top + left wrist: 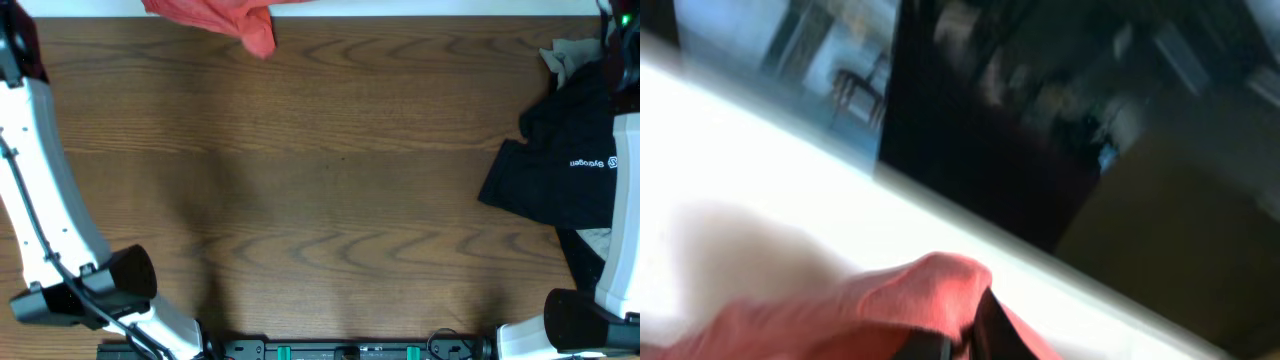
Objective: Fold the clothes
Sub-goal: 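Lift the shirt with both grippers, stretch it and swing it forward, then lay the shirt flat on the table with both grippers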
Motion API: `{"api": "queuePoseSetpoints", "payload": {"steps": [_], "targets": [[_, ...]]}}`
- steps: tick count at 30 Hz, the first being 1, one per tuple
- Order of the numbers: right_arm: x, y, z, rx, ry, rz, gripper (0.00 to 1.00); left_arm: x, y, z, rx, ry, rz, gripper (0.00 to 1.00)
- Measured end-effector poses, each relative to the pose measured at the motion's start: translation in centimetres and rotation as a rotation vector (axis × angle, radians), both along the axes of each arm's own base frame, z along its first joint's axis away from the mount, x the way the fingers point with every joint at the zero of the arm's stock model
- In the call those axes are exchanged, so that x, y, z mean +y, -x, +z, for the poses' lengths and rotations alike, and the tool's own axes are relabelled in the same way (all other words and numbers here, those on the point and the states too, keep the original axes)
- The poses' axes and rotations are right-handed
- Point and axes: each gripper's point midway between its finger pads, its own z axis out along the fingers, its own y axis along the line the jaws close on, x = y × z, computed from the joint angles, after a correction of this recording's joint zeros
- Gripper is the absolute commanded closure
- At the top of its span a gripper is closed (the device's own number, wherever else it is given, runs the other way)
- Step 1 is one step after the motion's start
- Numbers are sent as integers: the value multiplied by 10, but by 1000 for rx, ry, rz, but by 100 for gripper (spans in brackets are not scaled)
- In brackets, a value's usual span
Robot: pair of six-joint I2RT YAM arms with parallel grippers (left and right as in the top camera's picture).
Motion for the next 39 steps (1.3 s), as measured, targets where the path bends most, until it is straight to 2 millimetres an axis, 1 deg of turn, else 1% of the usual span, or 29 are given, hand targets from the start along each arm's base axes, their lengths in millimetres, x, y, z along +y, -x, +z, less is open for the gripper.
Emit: {"api": "queuePoseSetpoints", "payload": {"steps": [1, 3, 6, 8, 10, 12, 14, 17, 20, 22, 24, 26, 29, 32, 35, 37, 39], "targets": [[-4, 2, -20, 78, 6, -17, 99, -6, 7, -21, 90, 2, -25, 94], [-10, 4, -60, 223, 19, -45, 99, -17, 23, -70, 296, 4, -74, 94], [-15, 7, -130, 469, 29, -65, 99, -31, 50, -144, 589, -1, -150, 94], [-15, 16, -177, 643, 28, -62, 99, -37, 72, -189, 781, -4, -184, 94], [-14, 31, -222, 828, 24, -56, 99, -38, 86, -220, 910, -22, -199, 94], [-13, 49, -257, 990, 21, -50, 99, -37, 99, -248, 1025, -43, -206, 94], [-11, 70, -282, 1134, 17, -44, 99, -35, 112, -272, 1125, -58, -207, 94], [-9, 106, -307, 1318, 5, -41, 99, -33, 137, -310, 1284, -62, -216, 94], [-6, 129, -325, 1430, -11, -40, 99, -33, 162, -347, 1431, -56, -229, 93], [-3, 143, -343, 1500, -28, -30, 99, -32, 180, -368, 1521, -56, -233, 94], [2, 157, -361, 1566, -48, -16, 99, -32, 196, -386, 1595, -50, -237, 94], [7, 172, -380, 1625, -74, -1, 99, -31, 211, -398, 1654, -38, -239, 94], [15, 191, -405, 1691, -100, 15, 99, -24, 227, -410, 1713, -18, -222, 94], [19, 213, -420, 1742, -124, 15, 99, -11, 238, -417, 1743, 13, -172, 94], [21, 232, -422, 1747, -140, 4, 99, 1, 244, -410, 1722, 39, -104, 94], [23, 242, -416, 1716, -153, -7, 99, 8, 249, -398, 1681, 41, -57, 94], [24, 248, -408, 1676, -159, -16, 99, 12, 253, -381, 1627, 35, -10, 94]]}}
